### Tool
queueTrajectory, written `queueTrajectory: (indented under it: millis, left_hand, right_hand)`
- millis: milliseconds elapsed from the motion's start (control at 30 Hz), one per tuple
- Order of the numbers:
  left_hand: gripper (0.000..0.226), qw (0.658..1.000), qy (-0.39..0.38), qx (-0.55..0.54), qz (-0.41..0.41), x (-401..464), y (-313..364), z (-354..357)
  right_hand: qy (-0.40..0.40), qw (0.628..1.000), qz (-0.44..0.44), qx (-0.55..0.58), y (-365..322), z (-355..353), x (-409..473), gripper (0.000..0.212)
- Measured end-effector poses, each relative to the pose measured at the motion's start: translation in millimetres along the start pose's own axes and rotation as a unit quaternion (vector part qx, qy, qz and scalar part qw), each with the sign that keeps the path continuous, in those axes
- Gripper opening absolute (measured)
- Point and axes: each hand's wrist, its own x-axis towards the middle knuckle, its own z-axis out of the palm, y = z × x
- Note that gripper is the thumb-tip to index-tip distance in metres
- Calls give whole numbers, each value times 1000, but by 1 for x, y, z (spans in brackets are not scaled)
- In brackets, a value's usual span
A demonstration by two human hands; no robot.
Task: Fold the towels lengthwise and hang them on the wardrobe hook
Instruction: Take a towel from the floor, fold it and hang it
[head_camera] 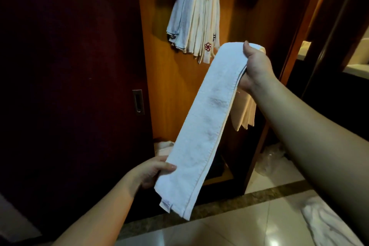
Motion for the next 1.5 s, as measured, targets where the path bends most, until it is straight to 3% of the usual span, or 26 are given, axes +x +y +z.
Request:
queueTrajectory:
  millis: [67,167,267,367,433,567,733,867,933,1000,1067,1133,1233,1300,1400,1500]
  left_hand:
    - [63,998,15,-57,10,-3,-9,-9]
    - [79,984,35,-171,45,-10,-19,-20]
    - [84,948,103,-287,90,-9,-21,-28]
    - [53,907,188,-356,123,-4,-14,-30]
    - [44,893,220,-376,115,3,-13,-31]
    - [21,913,298,-277,38,20,-9,-30]
    - [23,938,325,-118,-19,39,3,-24]
    - [22,924,373,10,-82,60,8,-35]
    - [28,898,432,67,-43,68,16,-33]
    - [28,871,482,66,67,66,34,-15]
    - [30,883,436,4,174,61,57,15]
    - [44,912,324,-22,250,50,81,54]
    - [62,937,183,-2,298,43,104,99]
    - [71,949,133,32,284,51,108,115]
    - [102,961,130,76,230,65,112,130]
    - [115,944,208,151,207,81,119,140]
  right_hand:
    - [17,1000,0,2,2,-4,5,42]
    - [36,999,2,17,5,-8,9,42]
    - [43,999,-8,21,4,-7,11,45]
    - [34,999,-27,-14,3,-1,13,46]
    - [36,996,-40,-71,5,5,15,43]
    - [20,986,-52,-159,13,16,22,43]
    - [8,975,-69,-211,17,26,30,44]
    - [-6,949,-105,-297,20,41,36,54]
    - [-10,914,-138,-382,22,49,36,52]
    - [-20,871,-169,-461,24,57,35,52]
    - [-21,832,-193,-520,26,65,36,57]
    - [-22,797,-206,-568,27,73,38,61]
    - [-26,751,-213,-624,29,83,46,56]
    - [-30,739,-211,-639,27,89,50,54]
    - [-24,748,-208,-630,15,93,54,57]
    - [-30,763,-226,-605,-2,94,57,61]
